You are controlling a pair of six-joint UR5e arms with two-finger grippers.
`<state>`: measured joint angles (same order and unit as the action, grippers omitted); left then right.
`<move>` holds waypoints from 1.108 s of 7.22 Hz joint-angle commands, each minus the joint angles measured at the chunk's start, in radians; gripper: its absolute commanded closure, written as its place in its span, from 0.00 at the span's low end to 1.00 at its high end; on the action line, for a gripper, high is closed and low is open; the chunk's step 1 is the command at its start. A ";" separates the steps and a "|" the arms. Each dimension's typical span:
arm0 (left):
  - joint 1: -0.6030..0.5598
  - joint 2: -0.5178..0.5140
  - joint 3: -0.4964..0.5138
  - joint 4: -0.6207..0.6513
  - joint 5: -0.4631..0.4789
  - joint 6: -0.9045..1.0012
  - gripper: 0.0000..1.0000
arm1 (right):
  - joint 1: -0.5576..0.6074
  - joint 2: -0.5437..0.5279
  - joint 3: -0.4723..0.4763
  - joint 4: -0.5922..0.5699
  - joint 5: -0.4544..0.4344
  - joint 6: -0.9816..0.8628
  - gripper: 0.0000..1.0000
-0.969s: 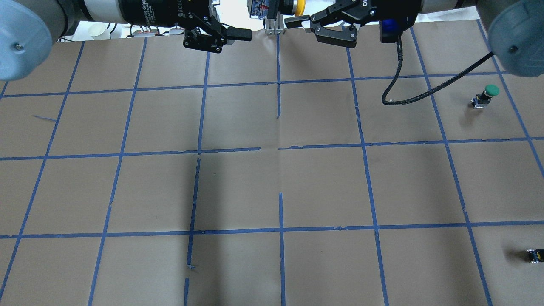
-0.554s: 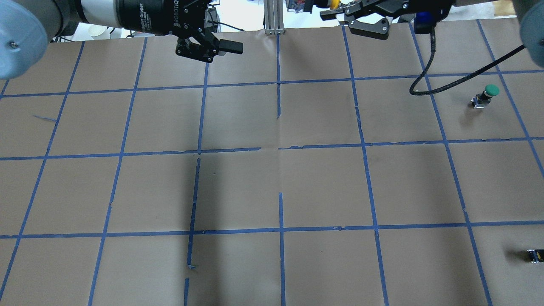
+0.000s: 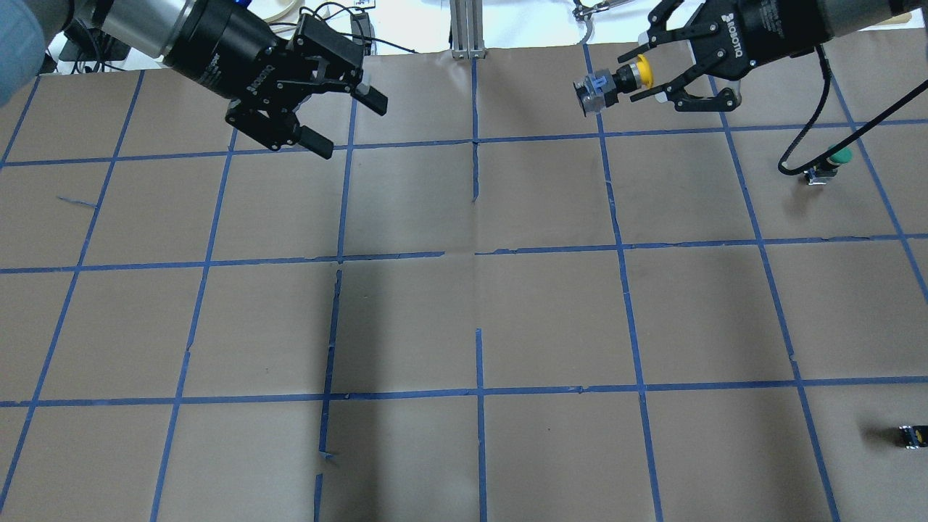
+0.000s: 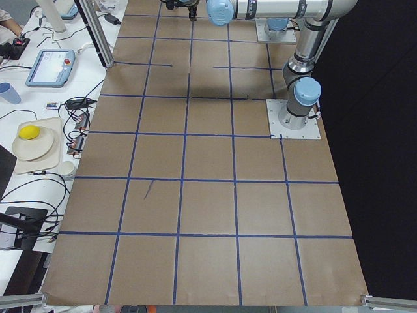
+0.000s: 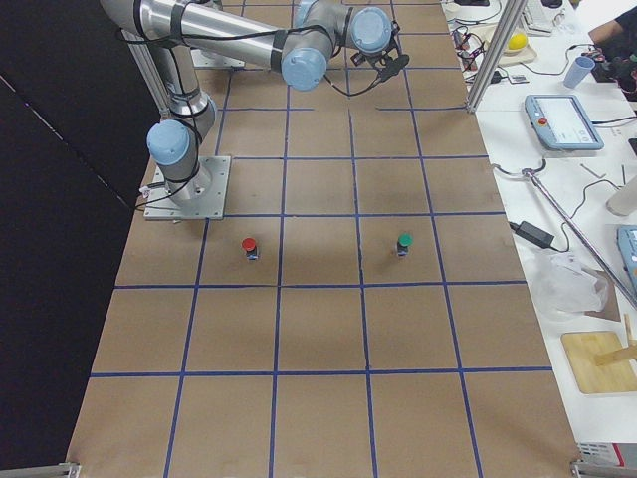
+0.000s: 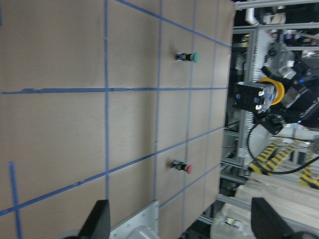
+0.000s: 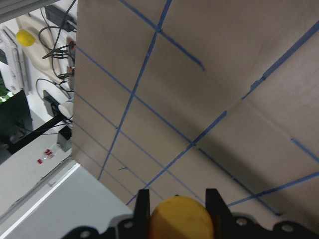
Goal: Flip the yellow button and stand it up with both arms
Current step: 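Carry the button with the right gripper toward the green button while the left gripper withdraws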
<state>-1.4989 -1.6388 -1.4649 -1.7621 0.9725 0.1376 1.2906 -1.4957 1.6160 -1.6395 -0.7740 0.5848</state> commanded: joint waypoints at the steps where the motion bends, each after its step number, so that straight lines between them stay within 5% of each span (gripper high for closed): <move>1: -0.030 -0.007 0.028 0.007 0.321 -0.006 0.01 | -0.040 0.012 0.025 0.001 -0.242 -0.281 0.96; 3: -0.116 -0.019 0.024 0.091 0.591 -0.003 0.01 | -0.082 0.018 0.062 -0.011 -0.435 -0.413 0.95; 5: -0.119 -0.033 0.000 0.215 0.634 -0.006 0.01 | -0.202 0.021 0.160 -0.114 -0.630 -0.422 0.96; 8: -0.065 -0.021 0.003 0.210 0.614 0.034 0.01 | -0.235 0.023 0.373 -0.595 -0.922 -0.399 0.96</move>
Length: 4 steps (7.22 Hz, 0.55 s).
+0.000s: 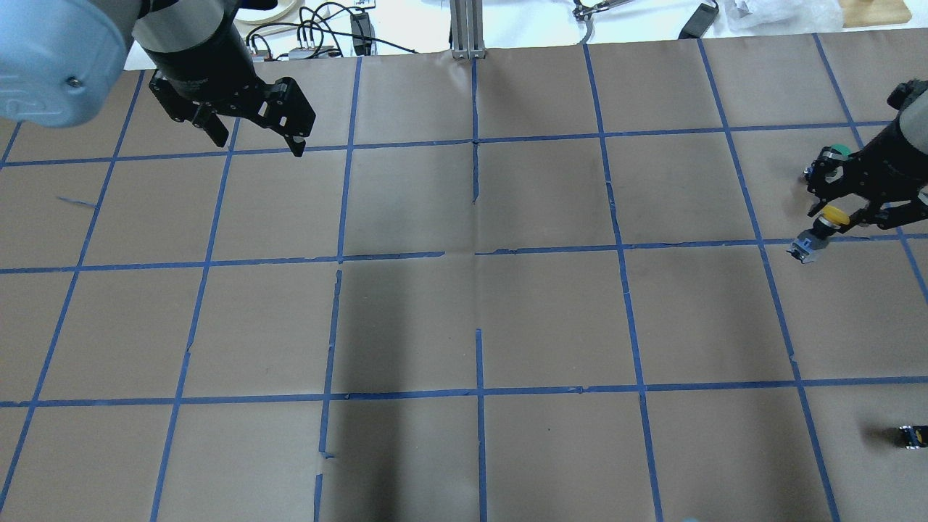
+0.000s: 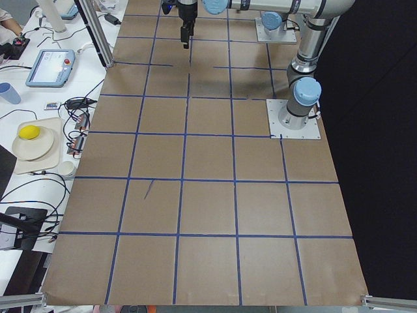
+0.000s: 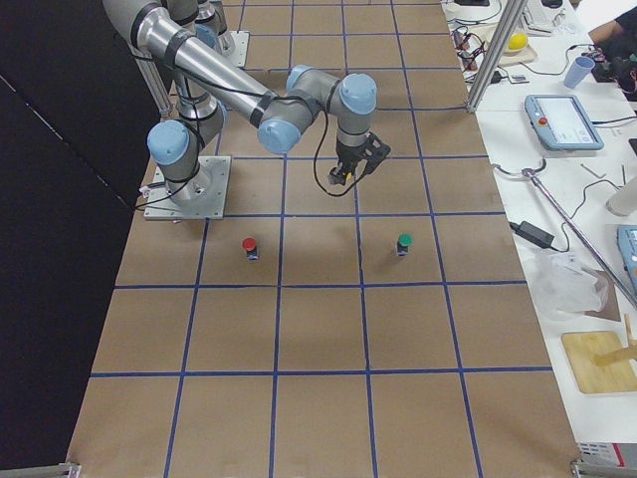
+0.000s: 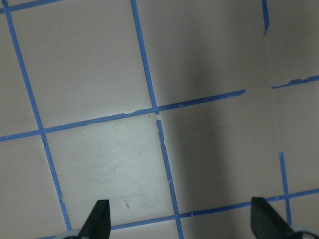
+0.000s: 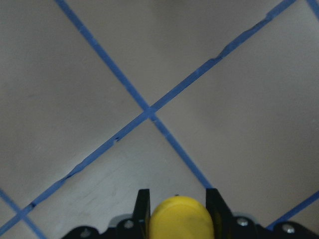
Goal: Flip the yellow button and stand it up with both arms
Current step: 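Carry the button with the right gripper toward the green button while the left gripper withdraws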
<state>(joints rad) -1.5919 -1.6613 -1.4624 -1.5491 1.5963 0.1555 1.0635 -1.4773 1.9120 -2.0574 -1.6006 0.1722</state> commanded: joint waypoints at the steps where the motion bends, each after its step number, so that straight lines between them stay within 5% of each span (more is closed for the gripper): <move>1: 0.027 0.006 -0.001 -0.009 -0.024 0.010 0.01 | -0.008 0.018 0.100 -0.258 -0.175 0.089 0.96; 4: 0.018 0.009 -0.015 -0.023 -0.030 -0.027 0.01 | -0.008 0.161 0.108 -0.478 -0.306 0.204 0.96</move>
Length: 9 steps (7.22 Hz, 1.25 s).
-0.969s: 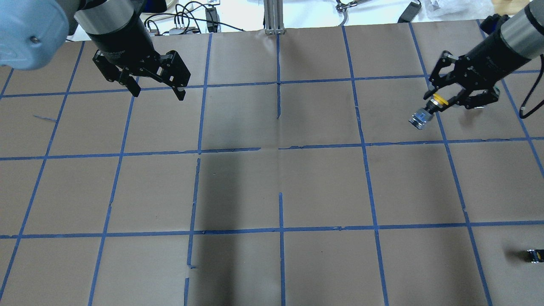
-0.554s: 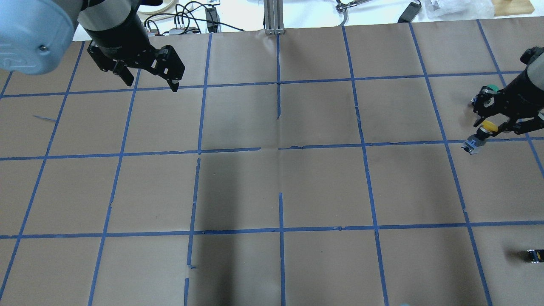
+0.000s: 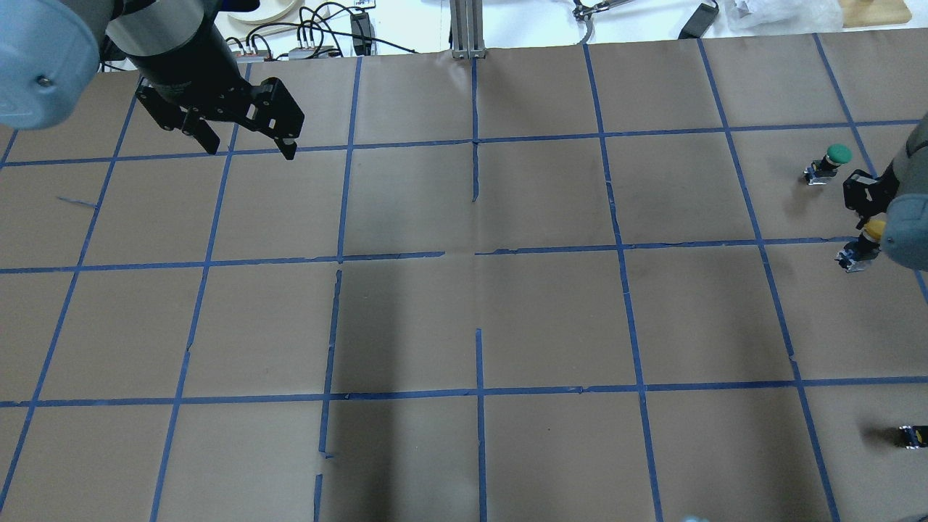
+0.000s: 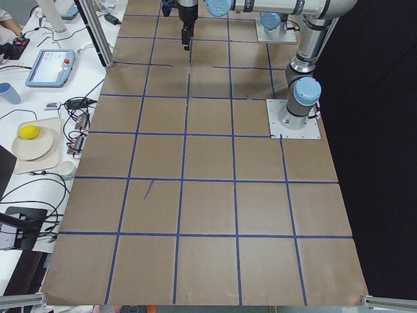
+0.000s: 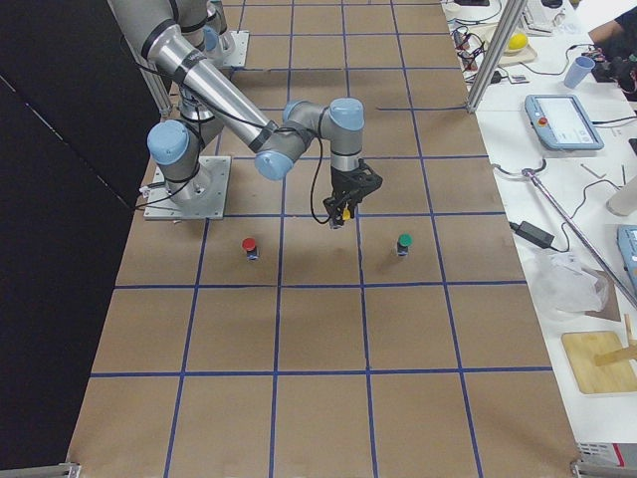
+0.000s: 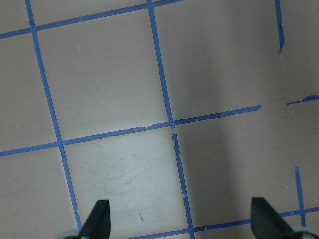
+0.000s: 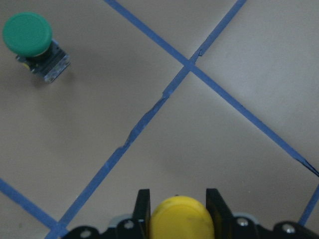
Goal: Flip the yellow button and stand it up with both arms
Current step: 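Lower the button upright onto the table with the right gripper and release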
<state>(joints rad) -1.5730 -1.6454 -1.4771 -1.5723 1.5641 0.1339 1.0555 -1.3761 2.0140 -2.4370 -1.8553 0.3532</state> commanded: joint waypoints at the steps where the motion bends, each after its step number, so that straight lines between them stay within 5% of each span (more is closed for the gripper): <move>1: -0.001 -0.005 -0.003 0.000 0.001 -0.005 0.01 | 0.000 0.084 0.029 -0.155 -0.094 0.055 0.95; 5: -0.001 -0.008 -0.005 0.008 0.001 -0.002 0.01 | 0.000 0.084 0.152 -0.379 -0.102 0.059 0.93; 9: -0.001 -0.005 -0.005 0.009 -0.002 0.000 0.01 | 0.000 0.078 0.192 -0.407 -0.105 0.107 0.90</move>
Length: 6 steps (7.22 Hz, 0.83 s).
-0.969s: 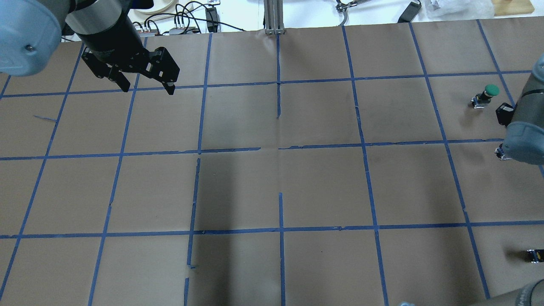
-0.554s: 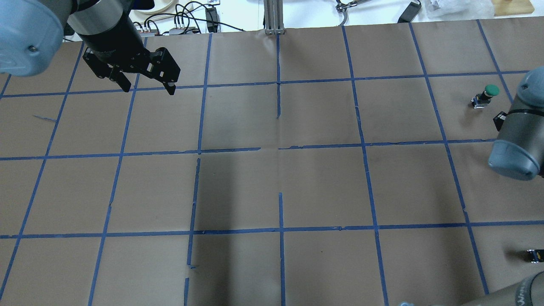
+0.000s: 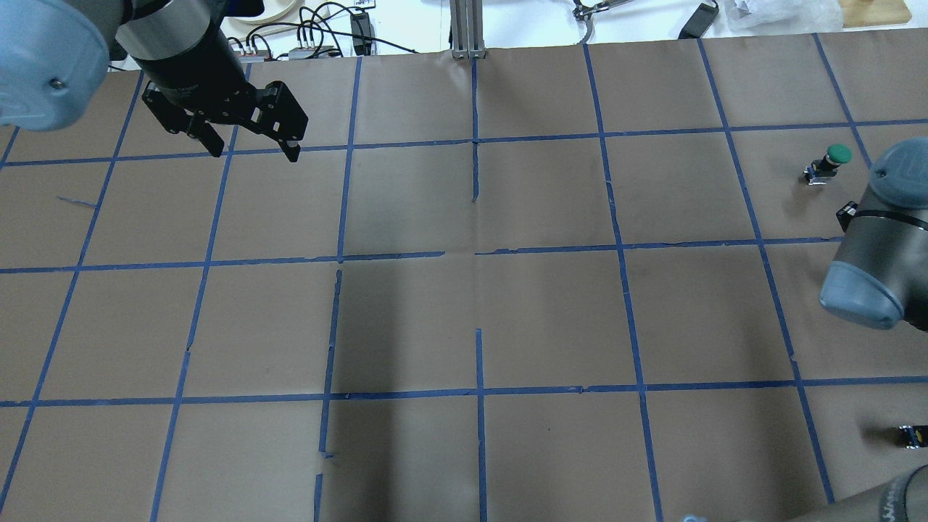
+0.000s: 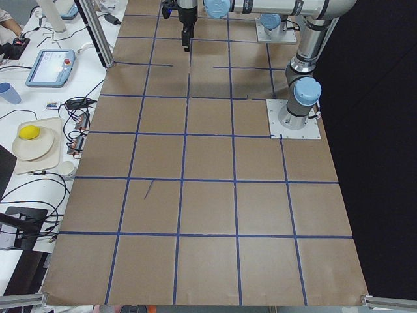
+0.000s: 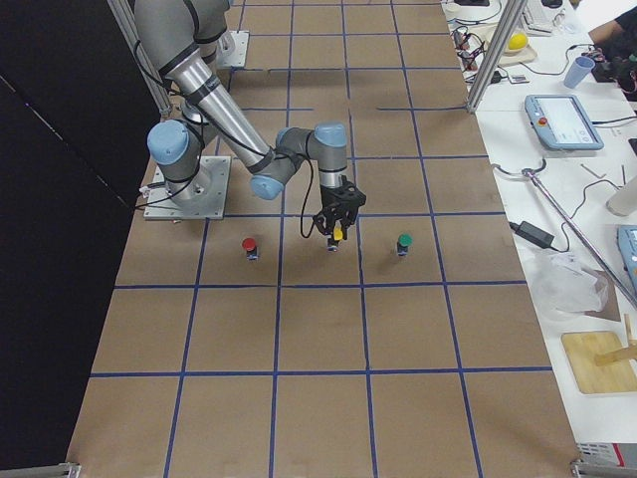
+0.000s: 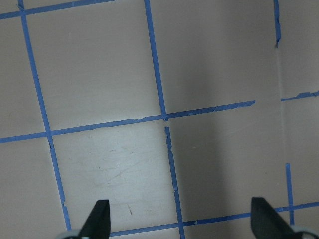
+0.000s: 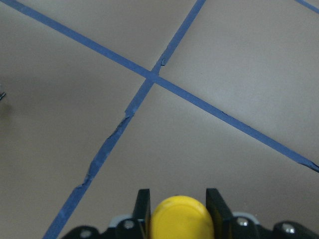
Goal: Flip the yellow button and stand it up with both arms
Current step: 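Lower the button upright onto the table with the right gripper and release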
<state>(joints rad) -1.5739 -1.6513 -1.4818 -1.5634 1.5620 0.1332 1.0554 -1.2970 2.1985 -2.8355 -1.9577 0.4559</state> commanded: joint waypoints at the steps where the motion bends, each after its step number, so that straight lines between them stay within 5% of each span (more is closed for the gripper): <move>1: 0.000 0.002 0.000 0.000 -0.002 -0.001 0.01 | 0.000 -0.001 0.007 -0.008 -0.006 -0.005 0.85; 3: 0.000 0.004 0.001 0.000 -0.003 -0.001 0.01 | 0.000 0.001 0.009 -0.008 -0.041 -0.017 0.68; 4: 0.000 0.005 0.001 0.000 -0.006 -0.001 0.01 | 0.000 0.001 0.010 -0.010 -0.068 -0.028 0.40; 6: 0.000 0.008 0.001 0.000 -0.007 0.000 0.01 | 0.000 -0.001 0.012 -0.010 -0.067 -0.028 0.20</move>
<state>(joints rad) -1.5738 -1.6442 -1.4809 -1.5631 1.5559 0.1329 1.0554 -1.2966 2.2090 -2.8453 -2.0208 0.4292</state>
